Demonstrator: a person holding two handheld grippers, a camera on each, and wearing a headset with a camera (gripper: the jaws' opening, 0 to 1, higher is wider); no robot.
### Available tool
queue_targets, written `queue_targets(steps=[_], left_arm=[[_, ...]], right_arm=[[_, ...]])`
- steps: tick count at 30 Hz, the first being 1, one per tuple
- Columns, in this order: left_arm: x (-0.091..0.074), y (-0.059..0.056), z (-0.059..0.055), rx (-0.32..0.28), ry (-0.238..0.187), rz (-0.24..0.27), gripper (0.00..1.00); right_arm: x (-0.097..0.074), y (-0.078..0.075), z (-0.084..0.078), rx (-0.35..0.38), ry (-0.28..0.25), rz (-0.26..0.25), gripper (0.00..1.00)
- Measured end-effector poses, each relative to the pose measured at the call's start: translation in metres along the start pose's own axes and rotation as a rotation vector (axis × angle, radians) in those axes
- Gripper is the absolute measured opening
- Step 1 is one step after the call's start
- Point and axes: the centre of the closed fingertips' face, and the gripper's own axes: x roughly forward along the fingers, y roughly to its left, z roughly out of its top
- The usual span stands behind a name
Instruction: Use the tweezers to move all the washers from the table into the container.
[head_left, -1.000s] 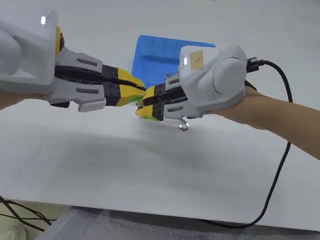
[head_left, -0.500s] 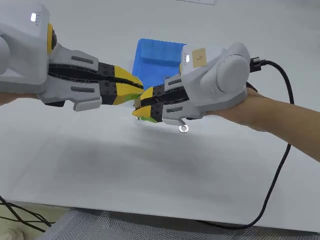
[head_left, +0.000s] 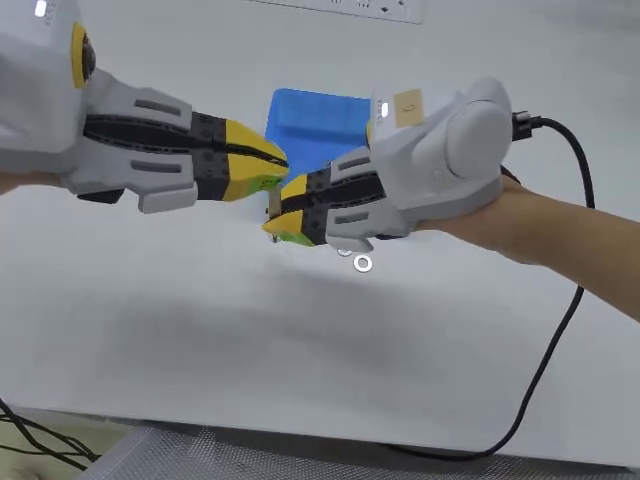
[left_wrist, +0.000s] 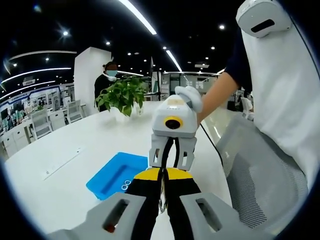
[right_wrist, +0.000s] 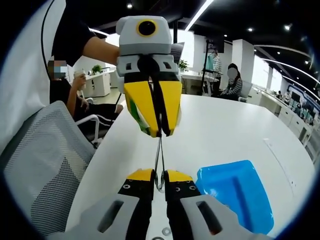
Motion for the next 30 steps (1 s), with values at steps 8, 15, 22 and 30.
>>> queue_targets(steps=[8,15,22,30], left_arm=[[-0.003,-0.002,0.009,0.019,-0.019,0.017,0.06],[-0.005,-0.001,0.017,0.013,-0.034,0.017,0.09],[-0.01,0.003,0.025,0.006,-0.058,0.026,0.11],[-0.018,0.012,0.03,-0.008,-0.083,0.053,0.19]], right_arm=[[-0.004,0.0,0.005,0.019,-0.01,-0.008,0.08],[-0.005,0.002,0.005,0.017,-0.002,-0.005,0.08],[-0.011,-0.001,0.007,0.024,-0.007,-0.012,0.08],[-0.028,-0.013,0.009,0.051,-0.028,-0.048,0.08]])
